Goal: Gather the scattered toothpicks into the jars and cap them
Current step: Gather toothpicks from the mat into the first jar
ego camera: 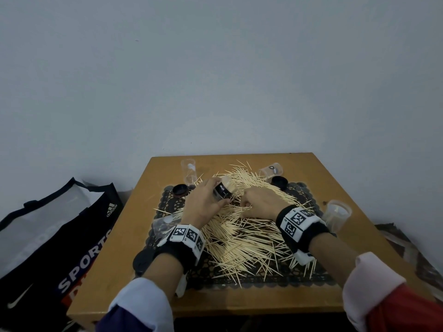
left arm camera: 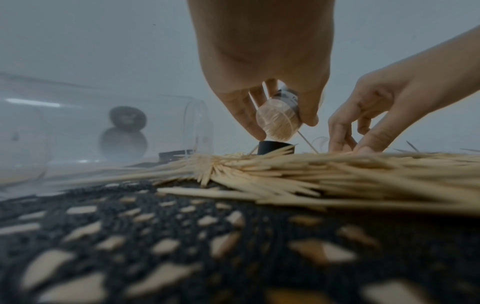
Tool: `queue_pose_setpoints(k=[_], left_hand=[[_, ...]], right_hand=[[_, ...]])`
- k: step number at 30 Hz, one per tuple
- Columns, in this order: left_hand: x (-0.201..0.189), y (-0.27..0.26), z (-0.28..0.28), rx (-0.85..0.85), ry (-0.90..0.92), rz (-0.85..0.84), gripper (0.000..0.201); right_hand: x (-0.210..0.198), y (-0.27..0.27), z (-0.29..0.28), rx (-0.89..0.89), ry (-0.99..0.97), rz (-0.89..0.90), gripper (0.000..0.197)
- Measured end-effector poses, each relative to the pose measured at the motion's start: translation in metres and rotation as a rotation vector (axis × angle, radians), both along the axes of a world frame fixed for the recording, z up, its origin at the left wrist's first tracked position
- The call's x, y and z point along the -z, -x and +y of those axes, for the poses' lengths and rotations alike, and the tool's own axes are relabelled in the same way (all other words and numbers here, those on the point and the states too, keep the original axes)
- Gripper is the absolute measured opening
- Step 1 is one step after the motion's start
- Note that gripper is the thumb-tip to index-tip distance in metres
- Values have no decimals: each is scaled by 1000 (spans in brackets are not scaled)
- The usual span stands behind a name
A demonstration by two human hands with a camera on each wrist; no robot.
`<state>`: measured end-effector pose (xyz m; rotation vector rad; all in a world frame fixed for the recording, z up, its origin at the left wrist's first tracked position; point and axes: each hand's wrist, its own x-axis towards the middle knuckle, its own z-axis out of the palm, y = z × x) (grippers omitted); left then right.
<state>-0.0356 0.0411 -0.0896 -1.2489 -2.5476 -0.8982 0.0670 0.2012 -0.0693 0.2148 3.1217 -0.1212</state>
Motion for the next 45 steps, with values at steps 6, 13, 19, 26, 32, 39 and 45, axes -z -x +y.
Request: queue_pose_setpoints(k=[6,13,19,26,32,39,45], left_hand=[[0,1,0,3,0,-5,62],[3,3,0,15,-10,-5,62],[2,2,0,12,-2,-8,63],[3,3,0,14,-1,-5,64],[2,3,0,13,14,-16,67],[2,2,-1,21,12,-25,68],[3,2,-1,24,9,-21,67]], right_hand=[[0,-1,8,65,45,-21,45],[-11,-4,7,59,151,63,28],[-8,-1,4,10,99,-245,60],[-3,1,7,57,145,-88,62],[-5,-3,10,115,70,-103,50],[-8,-2,3,75,0,-78,23],[-8,-6,4,45,-57,-22,16]])
